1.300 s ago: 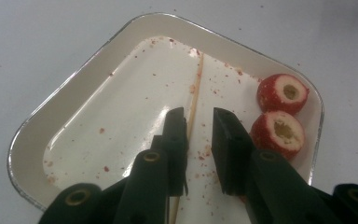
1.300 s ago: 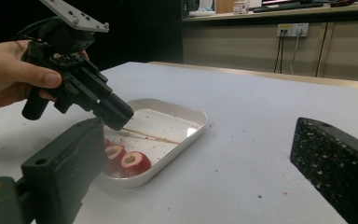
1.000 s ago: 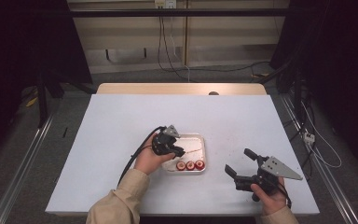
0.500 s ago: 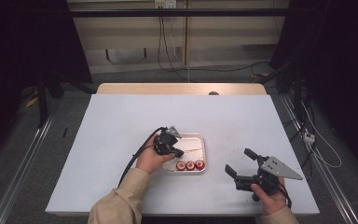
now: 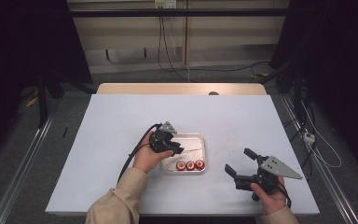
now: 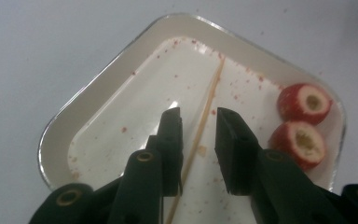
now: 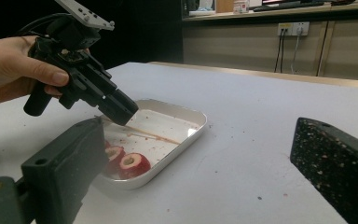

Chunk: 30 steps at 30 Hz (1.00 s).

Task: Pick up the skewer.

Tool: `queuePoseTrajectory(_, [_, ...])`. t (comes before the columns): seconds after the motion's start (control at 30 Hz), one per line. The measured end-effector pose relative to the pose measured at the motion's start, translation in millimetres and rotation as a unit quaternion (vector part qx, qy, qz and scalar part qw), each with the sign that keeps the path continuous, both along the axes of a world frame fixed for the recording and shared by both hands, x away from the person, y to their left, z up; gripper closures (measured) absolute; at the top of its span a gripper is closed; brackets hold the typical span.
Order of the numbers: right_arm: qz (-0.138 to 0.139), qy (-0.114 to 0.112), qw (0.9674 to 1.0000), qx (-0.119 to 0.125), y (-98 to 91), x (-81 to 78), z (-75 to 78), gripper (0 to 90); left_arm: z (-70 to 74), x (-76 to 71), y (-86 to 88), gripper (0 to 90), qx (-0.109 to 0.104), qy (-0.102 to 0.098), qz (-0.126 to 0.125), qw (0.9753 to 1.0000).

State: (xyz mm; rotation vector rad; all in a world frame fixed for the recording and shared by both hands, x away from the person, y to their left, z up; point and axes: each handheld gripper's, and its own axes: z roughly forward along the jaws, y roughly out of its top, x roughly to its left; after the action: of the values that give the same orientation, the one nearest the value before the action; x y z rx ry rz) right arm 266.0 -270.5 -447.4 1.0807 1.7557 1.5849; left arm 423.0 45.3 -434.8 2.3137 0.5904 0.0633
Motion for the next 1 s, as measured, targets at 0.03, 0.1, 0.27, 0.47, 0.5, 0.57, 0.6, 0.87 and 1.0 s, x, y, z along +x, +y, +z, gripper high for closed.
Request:
queuePoseTrajectory(0.03, [0.0,0.0,1.0,-0.001,-0.1,0.2,-0.3,2.8,-1.8,0.9,-0.3,70.6,0.003,0.0,0.001,1.0])
queuePoseTrajectory(0.1, [0.0,0.003,1.0,0.0,0.0,0.5,-0.8,2.8,-6.7,3.2,-1.1,70.2,0.016,0.007,-0.007,0.9998])
queuePoseTrajectory(0.27, [0.001,0.003,1.0,0.003,-0.1,0.9,-0.7,2.8,-9.7,1.1,-5.5,86.8,0.025,0.021,-0.023,0.9992])
queuePoseTrajectory(0.47, [0.002,0.006,1.0,0.001,1.3,1.8,-1.6,2.8,-5.6,-3.4,-4.9,89.3,0.044,0.028,-0.016,0.9985])
queuePoseTrajectory(0.5, [0.003,0.007,1.0,0.001,1.6,1.8,-1.6,2.8,-5.3,-3.1,-2.2,89.3,0.038,0.027,-0.013,0.9988])
queuePoseTrajectory(0.57, [0.004,0.007,1.0,0.001,2.4,2.0,-0.8,2.8,-3.6,-2.7,4.9,89.3,0.002,0.035,0.003,0.9994])
queuePoseTrajectory(0.6, [0.004,0.008,1.0,0.002,2.8,2.3,-0.4,2.8,-1.0,-3.2,7.8,89.3,-0.004,0.033,0.007,0.9994])
queuePoseTrajectory(0.87, [0.007,0.028,0.9996,-0.004,13.2,12.1,2.8,2.5,11.0,-18.7,24.5,89.3,-0.089,0.029,0.015,0.9955])
queuePoseTrajectory(1.0, [0.01,0.04,0.9991,-0.012,22.4,16.9,5.1,2.2,14.0,-25.8,30.9,89.3,-0.116,0.025,0.018,0.9928])
